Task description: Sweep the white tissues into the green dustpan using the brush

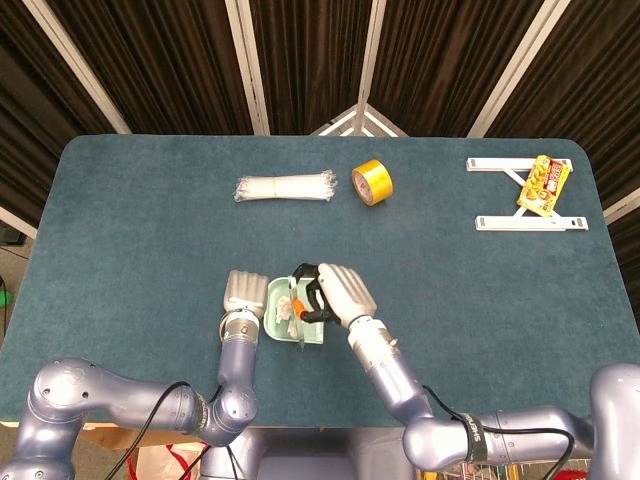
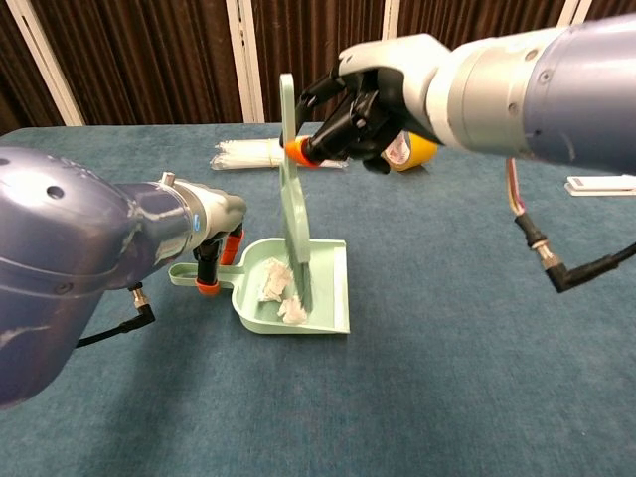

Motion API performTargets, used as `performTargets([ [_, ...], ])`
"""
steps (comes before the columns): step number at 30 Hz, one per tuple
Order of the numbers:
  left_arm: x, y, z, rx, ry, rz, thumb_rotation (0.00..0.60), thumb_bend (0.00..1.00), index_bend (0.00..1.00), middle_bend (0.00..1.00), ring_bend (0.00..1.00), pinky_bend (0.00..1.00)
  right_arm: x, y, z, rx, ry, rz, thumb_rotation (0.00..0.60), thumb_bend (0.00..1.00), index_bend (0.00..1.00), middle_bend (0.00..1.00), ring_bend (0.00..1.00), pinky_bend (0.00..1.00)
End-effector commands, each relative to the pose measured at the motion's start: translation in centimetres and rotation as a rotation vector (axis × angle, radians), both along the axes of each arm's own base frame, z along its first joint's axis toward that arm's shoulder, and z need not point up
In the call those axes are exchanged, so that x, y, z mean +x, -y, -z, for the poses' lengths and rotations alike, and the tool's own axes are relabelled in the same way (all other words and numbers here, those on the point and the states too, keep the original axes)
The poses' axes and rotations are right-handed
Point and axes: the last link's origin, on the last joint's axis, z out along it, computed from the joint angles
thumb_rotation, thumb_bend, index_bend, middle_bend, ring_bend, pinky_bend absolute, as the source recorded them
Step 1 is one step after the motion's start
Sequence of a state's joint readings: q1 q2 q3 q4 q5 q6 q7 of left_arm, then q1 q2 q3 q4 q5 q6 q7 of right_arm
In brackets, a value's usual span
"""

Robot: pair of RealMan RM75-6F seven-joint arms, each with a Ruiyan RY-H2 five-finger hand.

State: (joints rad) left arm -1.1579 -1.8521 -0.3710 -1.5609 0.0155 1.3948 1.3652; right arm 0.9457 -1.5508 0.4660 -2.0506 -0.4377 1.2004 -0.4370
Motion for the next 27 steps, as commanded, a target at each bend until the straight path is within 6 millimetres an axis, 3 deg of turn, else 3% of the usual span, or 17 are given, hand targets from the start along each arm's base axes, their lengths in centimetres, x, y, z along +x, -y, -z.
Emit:
performTargets([
  [1, 0.0, 0.0, 0.1, 0.001, 0.008, 0.001, 0.600, 0.59, 0.65, 1.00, 1.00, 0.99, -0.1, 0.4, -0.7, -0.029, -0.005, -0.009, 0.600, 0.53, 0.70, 0.83, 0.90, 0.82],
  [8, 0.6, 0.1, 0.5, 0.005, 0.056, 0.024, 0.600, 0.55, 0.62, 1.00, 1.00, 0.99, -1.1, 1.1, -1.5, -0.069, -0.036, -0.003, 0.600, 0.53, 0.70, 0.83, 0.90, 0.82],
  [10, 0.8, 0.2, 0.7, 0.010, 0.081, 0.036, 0.600, 0.45, 0.52, 0.99, 0.99, 0.99, -1.4, 1.3, -1.7, -0.079, -0.045, 0.001, 0.600, 0.53, 0.70, 0.83, 0.90, 0.82],
  [13, 0.9, 0.3, 0.8, 0.013, 0.087, 0.052, 0.600, 0.13, 0.27, 0.94, 0.98, 0.99, -1.9, 1.6, -2.0, -0.093, -0.056, 0.008, 0.600, 0.53, 0.70, 0.83, 0.90, 0.82],
  [15, 1.0, 0.3, 0.8, 0.016, 0.091, 0.058, 0.600, 0.02, 0.17, 0.92, 0.98, 0.99, -2.2, 1.7, -2.2, -0.101, -0.062, 0.014, 0.600, 0.53, 0.70, 0.83, 0.90, 0.82],
  [18, 0.9, 0.3, 0.5, 0.021, 0.106, 0.060, 0.600, 0.00, 0.10, 0.90, 0.97, 0.99, -2.6, 1.9, -2.4, -0.111, -0.070, 0.020, 0.600, 0.53, 0.70, 0.83, 0.90, 0.82],
  [27, 0.8, 0.5, -1.6, 0.046, 0.214, 0.057, 0.600, 0.00, 0.10, 0.89, 0.97, 0.99, -4.0, 2.6, -3.5, -0.163, -0.112, 0.037, 0.600, 0.53, 0.70, 0.83, 0.90, 0.82],
])
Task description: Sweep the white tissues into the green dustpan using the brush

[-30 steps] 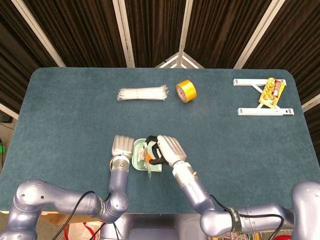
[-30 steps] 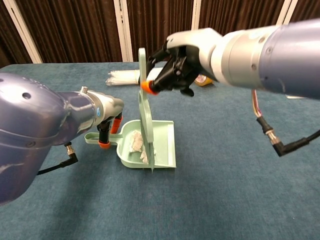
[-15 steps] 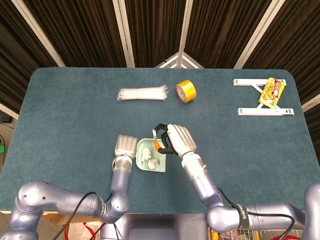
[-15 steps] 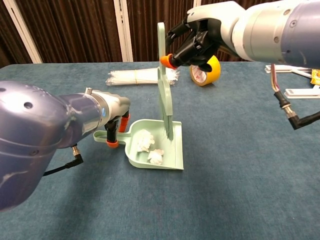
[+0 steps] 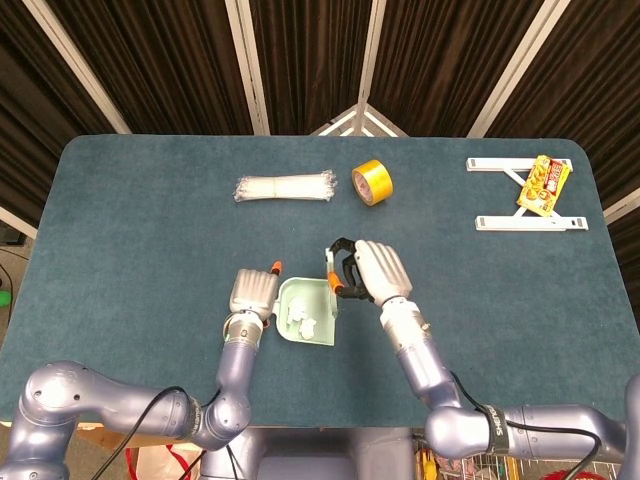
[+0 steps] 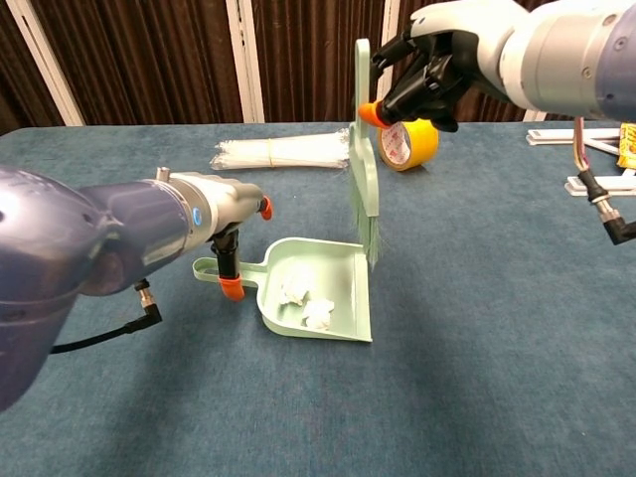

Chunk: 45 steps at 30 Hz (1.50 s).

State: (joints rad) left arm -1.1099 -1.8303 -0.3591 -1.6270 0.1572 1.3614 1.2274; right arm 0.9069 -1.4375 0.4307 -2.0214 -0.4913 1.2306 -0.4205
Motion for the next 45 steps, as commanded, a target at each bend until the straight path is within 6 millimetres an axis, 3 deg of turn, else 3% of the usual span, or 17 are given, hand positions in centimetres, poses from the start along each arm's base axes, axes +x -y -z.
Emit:
performTargets([
  [1, 0.0, 0.0, -1.5, 0.022, 0.074, 0.001, 0.600, 0.00, 0.10, 0.89, 0.97, 0.99, -0.8, 0.4, -0.6, -0.030, -0.031, 0.007, 0.600, 0.53, 0.70, 0.83, 0.90, 0.82],
  [5, -0.3, 0.3, -3.8, 0.048, 0.144, 0.030, 0.600, 0.00, 0.09, 0.89, 0.97, 0.99, -2.7, 1.3, -2.0, -0.093, -0.099, 0.015, 0.600, 0.53, 0.70, 0.83, 0.90, 0.82],
  [14, -3.0, 1.5, -10.4, 0.144, 0.295, 0.092, 0.600, 0.00, 0.10, 0.86, 0.94, 0.96, -9.9, 2.8, -5.7, -0.214, -0.294, 0.064, 0.600, 0.53, 0.70, 0.83, 0.90, 0.82],
  [16, -3.9, 1.8, -11.8, 0.169, 0.318, 0.100, 0.600, 0.00, 0.10, 0.81, 0.90, 0.93, -11.5, 3.0, -6.7, -0.258, -0.366, 0.056, 0.600, 0.53, 0.70, 0.83, 0.90, 0.82],
  [19, -5.4, 2.4, -13.7, 0.206, 0.324, 0.117, 0.600, 0.00, 0.10, 0.67, 0.75, 0.85, -13.7, 3.0, -7.8, -0.320, -0.475, 0.038, 0.600, 0.53, 0.70, 0.83, 0.90, 0.82],
  [25, -8.7, 4.3, -16.2, 0.261, 0.350, 0.121, 0.600, 0.00, 0.08, 0.30, 0.41, 0.53, -17.8, 2.2, -8.9, -0.376, -0.658, 0.046, 0.600, 0.53, 0.70, 0.83, 0.90, 0.80],
  [29, -10.7, 5.8, -17.3, 0.281, 0.380, 0.107, 0.600, 0.00, 0.07, 0.22, 0.31, 0.44, -19.8, 1.5, -9.1, -0.387, -0.774, 0.054, 0.600, 0.53, 0.70, 0.83, 0.89, 0.78],
  [34, -12.3, 6.8, -18.1, 0.294, 0.408, 0.085, 0.600, 0.00, 0.07, 0.20, 0.31, 0.42, -20.9, 0.7, -8.9, -0.359, -0.813, 0.088, 0.600, 0.53, 0.68, 0.83, 0.87, 0.76],
  [37, -12.8, 7.1, -18.4, 0.299, 0.418, 0.082, 0.600, 0.00, 0.06, 0.17, 0.26, 0.39, -20.7, 0.1, -8.4, -0.332, -0.820, 0.075, 0.600, 0.53, 0.62, 0.80, 0.83, 0.74],
  [40, -13.2, 7.5, -18.5, 0.295, 0.427, 0.076, 0.600, 0.00, 0.05, 0.10, 0.16, 0.30, -20.3, -0.8, -7.3, -0.287, -0.829, 0.056, 0.600, 0.53, 0.45, 0.68, 0.72, 0.69],
  [45, -14.0, 8.4, -18.3, 0.282, 0.431, 0.058, 0.600, 0.00, 0.01, 0.01, 0.04, 0.16, -19.4, -2.3, -4.9, -0.186, -0.813, 0.039, 0.600, 0.48, 0.04, 0.36, 0.38, 0.54],
])
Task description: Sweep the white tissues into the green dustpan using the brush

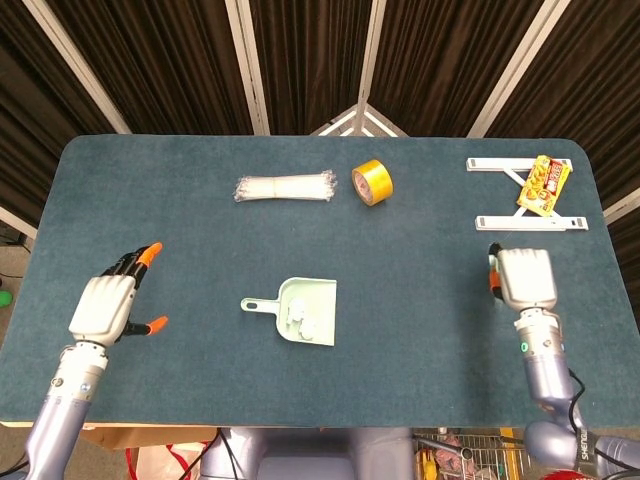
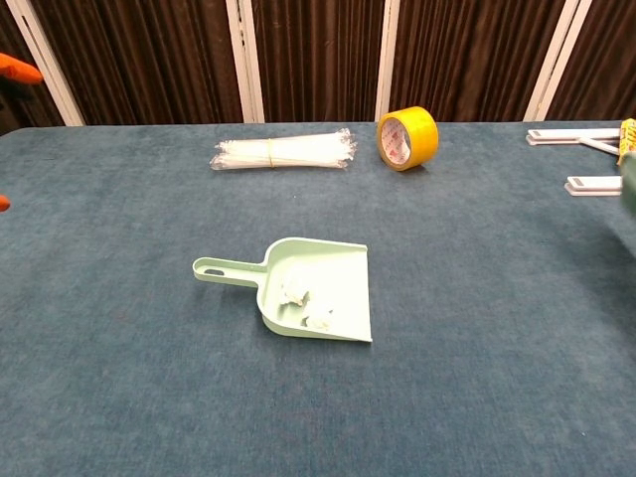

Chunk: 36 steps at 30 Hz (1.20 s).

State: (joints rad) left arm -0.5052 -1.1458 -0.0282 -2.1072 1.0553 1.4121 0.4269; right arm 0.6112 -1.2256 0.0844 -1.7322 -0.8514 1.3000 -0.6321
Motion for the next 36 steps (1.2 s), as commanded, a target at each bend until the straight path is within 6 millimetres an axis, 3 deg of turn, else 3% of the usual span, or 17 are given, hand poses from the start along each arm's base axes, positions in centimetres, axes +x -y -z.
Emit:
performTargets([
  [1, -0.6, 0.7, 0.1, -0.010, 0.008, -0.009, 0.600, 0.00, 0.01, 0.00, 0.03, 0.15, 0.8, -1.3, 1.9, 0.074, 0.021, 0.016, 0.600, 0.45, 0.02, 0.31, 0.33, 0.51],
  [6, -1.6, 1.8, 0.3, -0.029, 0.013, -0.015, 0.600, 0.00, 0.00, 0.00, 0.03, 0.12, 2.3, -2.6, 3.8, 0.118, 0.119, 0.040, 0.600, 0.32, 0.00, 0.08, 0.09, 0.24],
  [14, -3.3, 3.2, -0.5, -0.016, 0.017, -0.014, 0.600, 0.00, 0.00, 0.00, 0.00, 0.08, 2.7, -3.7, 3.0, 0.104, 0.178, 0.041, 0.600, 0.31, 0.00, 0.06, 0.07, 0.16],
  [17, -5.2, 4.6, -1.8, 0.054, -0.026, 0.012, 0.600, 0.00, 0.00, 0.00, 0.00, 0.06, 0.4, -5.2, 0.6, 0.055, 0.132, 0.035, 0.600, 0.31, 0.00, 0.03, 0.05, 0.13],
  [23, -7.4, 6.3, -2.6, 0.113, -0.064, 0.053, 0.600, 0.00, 0.00, 0.00, 0.00, 0.00, -2.1, -7.4, -1.2, 0.025, 0.140, 0.020, 0.600, 0.31, 0.00, 0.00, 0.00, 0.07],
  [30, -10.7, 8.9, -3.9, 0.167, -0.141, 0.054, 0.600, 0.00, 0.00, 0.00, 0.00, 0.00, -6.3, -13.2, -3.8, -0.022, 0.140, 0.017, 0.600, 0.31, 0.00, 0.00, 0.00, 0.03],
  [32, -11.6, 9.5, -4.4, 0.182, -0.142, 0.041, 0.600, 0.00, 0.00, 0.00, 0.00, 0.00, -7.0, -15.0, -4.5, -0.037, 0.171, 0.016, 0.600, 0.31, 0.00, 0.00, 0.00, 0.02],
  [36, -12.3, 9.8, -4.8, 0.184, -0.121, 0.019, 0.600, 0.00, 0.00, 0.00, 0.00, 0.00, -7.4, -16.9, -6.0, -0.080, 0.173, -0.049, 0.600, 0.31, 0.00, 0.00, 0.00, 0.00],
])
